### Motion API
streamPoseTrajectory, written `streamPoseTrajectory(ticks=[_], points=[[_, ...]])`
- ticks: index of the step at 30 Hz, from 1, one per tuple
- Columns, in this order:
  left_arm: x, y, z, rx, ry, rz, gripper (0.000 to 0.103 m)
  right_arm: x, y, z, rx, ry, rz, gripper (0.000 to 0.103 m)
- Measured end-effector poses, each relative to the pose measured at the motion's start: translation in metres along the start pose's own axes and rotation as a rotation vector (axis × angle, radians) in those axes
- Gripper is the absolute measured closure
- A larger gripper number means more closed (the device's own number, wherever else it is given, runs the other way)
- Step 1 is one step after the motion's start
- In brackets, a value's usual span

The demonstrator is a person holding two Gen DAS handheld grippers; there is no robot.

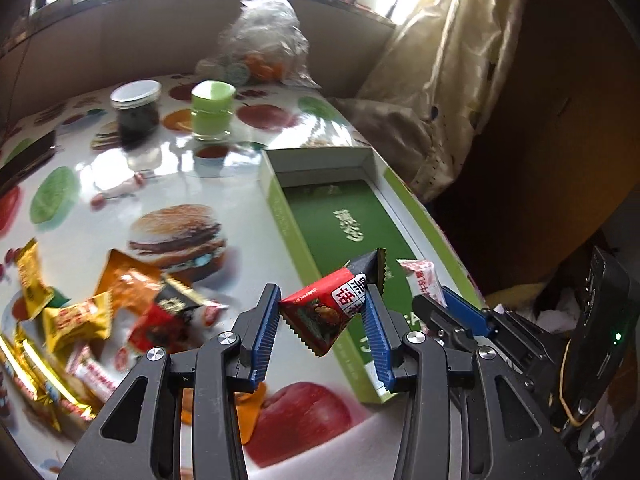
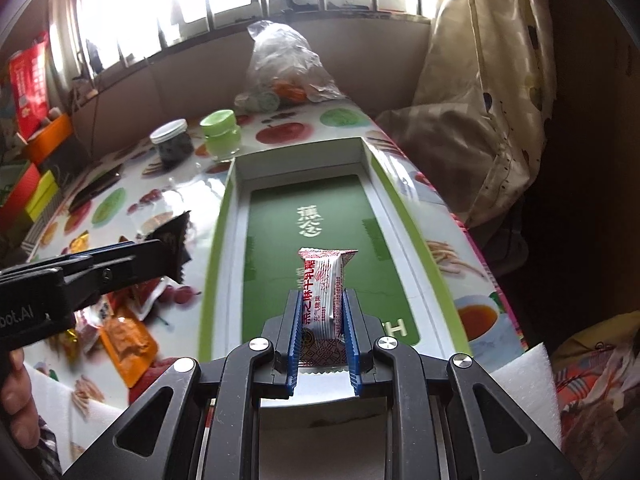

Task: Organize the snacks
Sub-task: 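Carry the red packet with the left tool while the right tool carries the white bar to the green box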

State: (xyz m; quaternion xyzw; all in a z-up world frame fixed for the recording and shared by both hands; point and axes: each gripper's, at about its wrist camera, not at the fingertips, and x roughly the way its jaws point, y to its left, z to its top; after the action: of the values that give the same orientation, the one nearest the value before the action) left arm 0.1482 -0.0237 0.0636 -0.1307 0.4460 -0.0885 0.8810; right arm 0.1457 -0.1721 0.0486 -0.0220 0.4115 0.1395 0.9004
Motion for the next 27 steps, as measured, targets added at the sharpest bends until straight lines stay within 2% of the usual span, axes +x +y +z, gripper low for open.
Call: streamPoseTrajectory(ticks=[14, 18, 27], points=[[0.036, -0.031, 0.005, 0.047, 0.077, 0.005, 0.06, 0.012, -0.019, -0.003, -0.019, 0.013, -0.046, 0.085], [0.038, -0.034, 0.006, 0.06, 0.069, 0.021, 0.06, 0.015, -0.023, -0.004, -0.024, 0.02, -0.059, 0.084], [0.051, -0.041, 0.005, 0.074, 0.104, 0.035, 0.06, 0.015, -0.029, -0.007, -0.02, 0.02, -0.055, 0.084]])
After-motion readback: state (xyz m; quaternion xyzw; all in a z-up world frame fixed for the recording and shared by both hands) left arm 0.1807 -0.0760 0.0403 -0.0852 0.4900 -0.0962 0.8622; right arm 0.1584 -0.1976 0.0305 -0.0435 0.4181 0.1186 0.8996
